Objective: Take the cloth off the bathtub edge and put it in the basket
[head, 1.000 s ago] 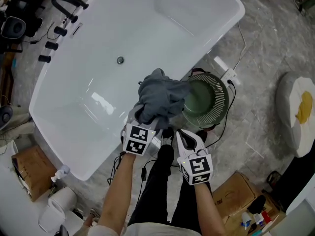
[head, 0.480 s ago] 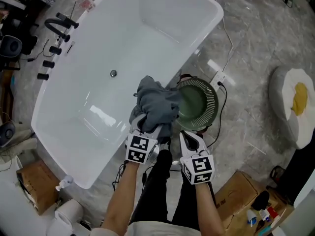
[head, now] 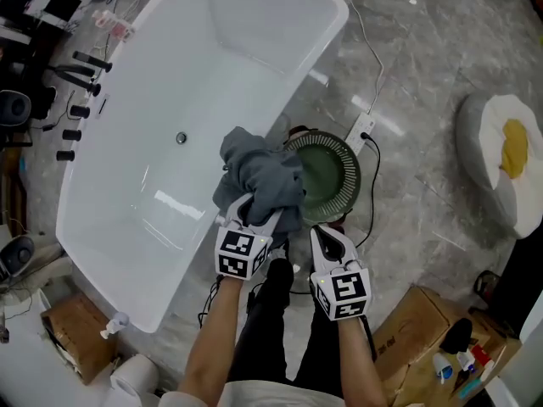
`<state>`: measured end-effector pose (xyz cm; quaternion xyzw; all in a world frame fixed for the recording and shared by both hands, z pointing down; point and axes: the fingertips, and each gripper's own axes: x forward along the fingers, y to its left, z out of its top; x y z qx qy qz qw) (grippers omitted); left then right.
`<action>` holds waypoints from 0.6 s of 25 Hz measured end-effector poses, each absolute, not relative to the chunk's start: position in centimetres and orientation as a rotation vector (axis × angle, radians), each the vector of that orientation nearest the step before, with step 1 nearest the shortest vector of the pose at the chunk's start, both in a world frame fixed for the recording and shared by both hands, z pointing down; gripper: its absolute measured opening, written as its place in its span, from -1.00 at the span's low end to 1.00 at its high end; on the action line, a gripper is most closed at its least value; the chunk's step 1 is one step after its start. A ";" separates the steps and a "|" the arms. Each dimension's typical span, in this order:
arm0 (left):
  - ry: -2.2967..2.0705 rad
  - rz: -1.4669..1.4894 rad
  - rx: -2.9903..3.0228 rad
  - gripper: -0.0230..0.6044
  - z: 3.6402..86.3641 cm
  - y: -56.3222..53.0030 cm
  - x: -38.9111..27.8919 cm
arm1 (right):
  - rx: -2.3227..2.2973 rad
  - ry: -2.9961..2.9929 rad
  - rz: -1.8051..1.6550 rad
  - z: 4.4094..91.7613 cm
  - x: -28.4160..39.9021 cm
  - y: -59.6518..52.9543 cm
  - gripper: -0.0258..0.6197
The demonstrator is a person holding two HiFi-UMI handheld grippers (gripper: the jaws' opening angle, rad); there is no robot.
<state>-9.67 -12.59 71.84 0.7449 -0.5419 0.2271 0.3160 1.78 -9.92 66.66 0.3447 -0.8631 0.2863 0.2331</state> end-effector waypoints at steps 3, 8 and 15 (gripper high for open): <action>-1.410 0.580 1.960 -0.05 72.1 -13.4 -7.3 | 0.985 -2.362 0.793 66.7 4.1 -10.7 -0.92; -1.387 0.562 1.949 -0.05 73.0 -14.4 -3.7 | 1.069 -2.351 0.841 66.2 7.9 -11.9 -0.92; -1.348 0.555 1.964 -0.05 73.6 -15.9 0.4 | 1.113 -2.324 0.847 66.8 12.1 -13.3 -0.92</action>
